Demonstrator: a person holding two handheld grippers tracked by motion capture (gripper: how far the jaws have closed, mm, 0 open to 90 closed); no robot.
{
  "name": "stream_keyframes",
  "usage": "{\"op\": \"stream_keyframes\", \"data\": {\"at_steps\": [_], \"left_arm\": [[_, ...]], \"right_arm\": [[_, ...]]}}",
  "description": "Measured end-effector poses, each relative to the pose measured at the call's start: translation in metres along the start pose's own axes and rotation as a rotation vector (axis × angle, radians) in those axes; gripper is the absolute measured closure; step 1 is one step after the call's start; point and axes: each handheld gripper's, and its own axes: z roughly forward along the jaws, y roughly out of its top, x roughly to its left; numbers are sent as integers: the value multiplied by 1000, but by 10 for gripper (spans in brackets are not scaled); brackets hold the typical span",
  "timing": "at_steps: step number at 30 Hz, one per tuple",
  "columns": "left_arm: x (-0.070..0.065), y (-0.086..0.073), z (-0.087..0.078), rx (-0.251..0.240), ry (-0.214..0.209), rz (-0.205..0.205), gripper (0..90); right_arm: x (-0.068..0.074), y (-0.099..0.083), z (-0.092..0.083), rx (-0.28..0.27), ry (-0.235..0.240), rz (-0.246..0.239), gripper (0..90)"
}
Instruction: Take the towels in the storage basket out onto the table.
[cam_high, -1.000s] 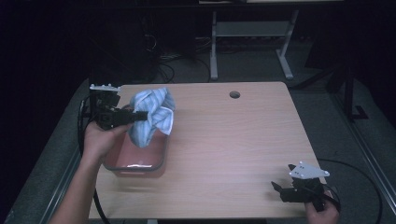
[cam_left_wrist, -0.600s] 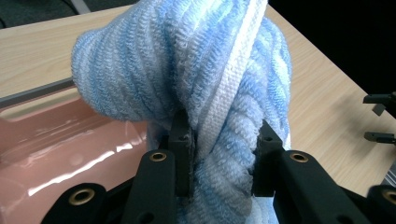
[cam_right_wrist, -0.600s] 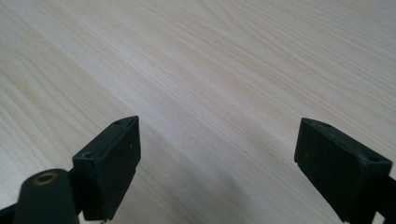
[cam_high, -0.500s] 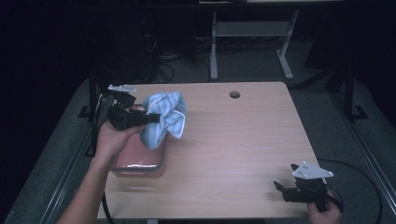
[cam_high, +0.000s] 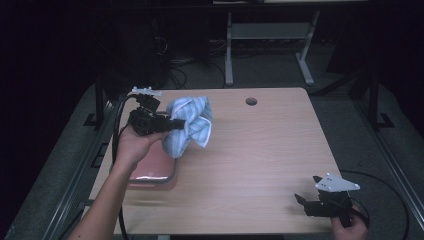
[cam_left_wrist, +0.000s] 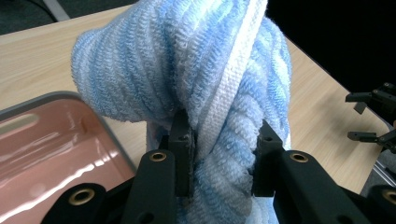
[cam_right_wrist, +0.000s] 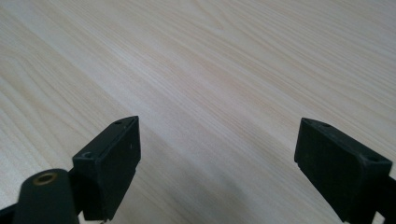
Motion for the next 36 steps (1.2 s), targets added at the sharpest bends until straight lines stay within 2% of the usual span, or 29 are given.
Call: {"op": "stream_keyframes", "data": {"at_steps": [6,14,22,36], "left_arm": [[-6,6,9,-4,-23,4,678],[-13,12,24,18,-46,12,678],[-23,16,37,17,-52,20,671],[-34,23,65,53,-86,35,672]], "right_arm": [[1,1,1,3,8,3,139],[-1,1,-1,-2,6,5,139],[0,1,-1,-2,14,13,139],[-2,1,-1,-15,18,28,139]]}}
